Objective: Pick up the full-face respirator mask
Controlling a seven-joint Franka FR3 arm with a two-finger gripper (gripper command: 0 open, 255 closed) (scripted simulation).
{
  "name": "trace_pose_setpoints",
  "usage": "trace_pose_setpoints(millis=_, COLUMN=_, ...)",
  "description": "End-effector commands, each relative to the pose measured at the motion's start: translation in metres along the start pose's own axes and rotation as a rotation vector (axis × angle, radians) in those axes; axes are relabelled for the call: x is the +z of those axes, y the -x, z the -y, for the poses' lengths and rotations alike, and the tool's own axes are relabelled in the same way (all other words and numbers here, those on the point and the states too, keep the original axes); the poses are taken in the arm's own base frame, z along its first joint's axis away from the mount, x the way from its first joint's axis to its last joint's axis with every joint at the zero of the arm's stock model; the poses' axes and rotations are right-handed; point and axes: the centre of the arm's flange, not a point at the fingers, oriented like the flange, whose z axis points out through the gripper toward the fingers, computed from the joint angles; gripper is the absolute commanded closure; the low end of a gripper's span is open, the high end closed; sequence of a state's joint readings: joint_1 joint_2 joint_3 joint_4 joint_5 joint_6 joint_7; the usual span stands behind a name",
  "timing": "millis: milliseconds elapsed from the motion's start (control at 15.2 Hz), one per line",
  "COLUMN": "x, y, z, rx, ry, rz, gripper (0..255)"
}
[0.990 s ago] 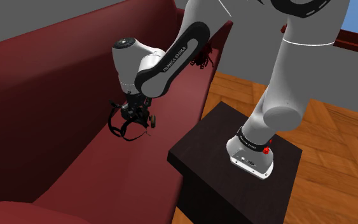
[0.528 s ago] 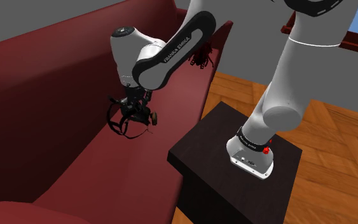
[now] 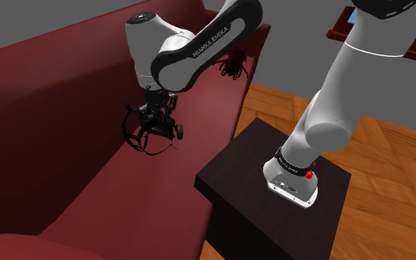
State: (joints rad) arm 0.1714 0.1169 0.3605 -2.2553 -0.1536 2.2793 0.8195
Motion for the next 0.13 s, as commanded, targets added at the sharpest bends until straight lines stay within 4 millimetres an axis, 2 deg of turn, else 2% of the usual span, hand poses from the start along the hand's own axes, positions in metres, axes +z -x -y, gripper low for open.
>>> trace_pose_setpoints(millis=0, x=-0.0072, y=-0.0005, z=-0.0005, rx=0.000, ry=-0.001, rz=-0.001, gripper=255)
trace_pose_setpoints(millis=66, x=-0.0072, y=-0.0004, z=-0.0005, rx=0.000, ry=-0.001, rz=-0.001, gripper=255)
